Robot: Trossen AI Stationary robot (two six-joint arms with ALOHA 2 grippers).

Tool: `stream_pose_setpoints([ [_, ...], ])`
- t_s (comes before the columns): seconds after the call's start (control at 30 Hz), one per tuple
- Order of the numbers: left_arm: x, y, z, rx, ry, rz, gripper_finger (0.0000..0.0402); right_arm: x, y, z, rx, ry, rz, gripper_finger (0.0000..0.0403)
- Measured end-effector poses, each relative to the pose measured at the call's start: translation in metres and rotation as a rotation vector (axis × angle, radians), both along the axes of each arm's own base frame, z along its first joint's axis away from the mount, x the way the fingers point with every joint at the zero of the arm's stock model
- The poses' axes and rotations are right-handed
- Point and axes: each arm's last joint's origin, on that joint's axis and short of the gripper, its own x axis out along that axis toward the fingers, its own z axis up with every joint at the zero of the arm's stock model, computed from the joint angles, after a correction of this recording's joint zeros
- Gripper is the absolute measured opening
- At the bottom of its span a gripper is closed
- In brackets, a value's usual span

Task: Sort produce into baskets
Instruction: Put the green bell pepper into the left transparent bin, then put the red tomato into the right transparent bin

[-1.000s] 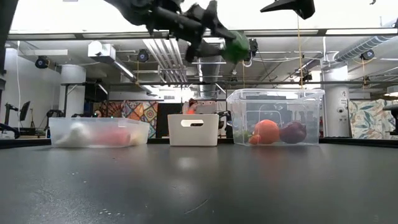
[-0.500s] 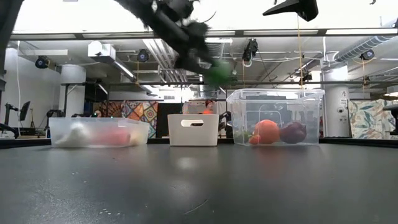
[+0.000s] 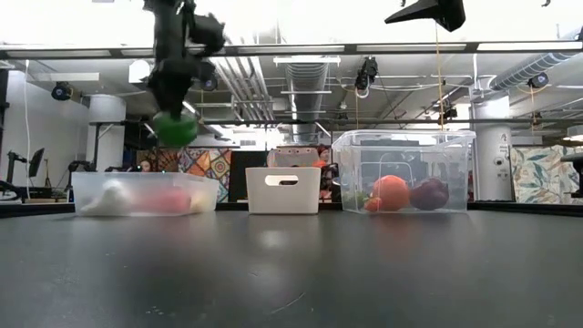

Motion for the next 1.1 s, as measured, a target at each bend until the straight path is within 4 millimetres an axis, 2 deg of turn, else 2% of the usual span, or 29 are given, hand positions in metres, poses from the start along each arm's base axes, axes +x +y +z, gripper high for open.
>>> stream_pose_setpoints([
  [0.13, -0.017, 0.006, -0.035, -0.048, 0.035, 0.063, 0.0277, 0.000, 0.001, 0.000, 0.010, 0.001, 0.020, 0.0361],
  [0.27, -0.020, 0.004, -0.070, -0.078, 0.072, 0.071, 0.0277, 0.000, 0.001, 0.000, 0.020, 0.000, 0.022, 0.0361],
  [0.4, -0.023, 0.003, -0.089, -0.076, 0.075, 0.092, 0.0289, 0.000, 0.001, -0.001, 0.047, -0.003, 0.034, 0.0361],
  [0.53, -0.023, 0.002, -0.093, -0.074, 0.068, 0.111, 0.0314, -0.001, 0.002, -0.004, 0.113, 0.018, 0.050, 0.0361],
  [0.67, -0.022, 0.003, -0.088, -0.066, 0.058, 0.110, 0.0335, -0.005, 0.004, -0.013, 0.240, 0.094, 0.042, 0.0361],
  [0.83, -0.019, 0.004, -0.069, -0.036, 0.017, 0.105, 0.0344, -0.015, 0.013, -0.028, 0.471, 0.267, 0.077, 0.0361],
  [0.97, -0.017, -0.001, -0.038, -0.008, -0.111, 0.111, 0.0345, -0.024, 0.034, -0.044, 0.663, 0.497, 0.115, 0.0361],
  [1.1, -0.017, -0.016, 0.004, 0.079, -0.268, 0.126, 0.0345, -0.025, 0.067, -0.061, 0.749, 0.692, 0.160, 0.0361],
])
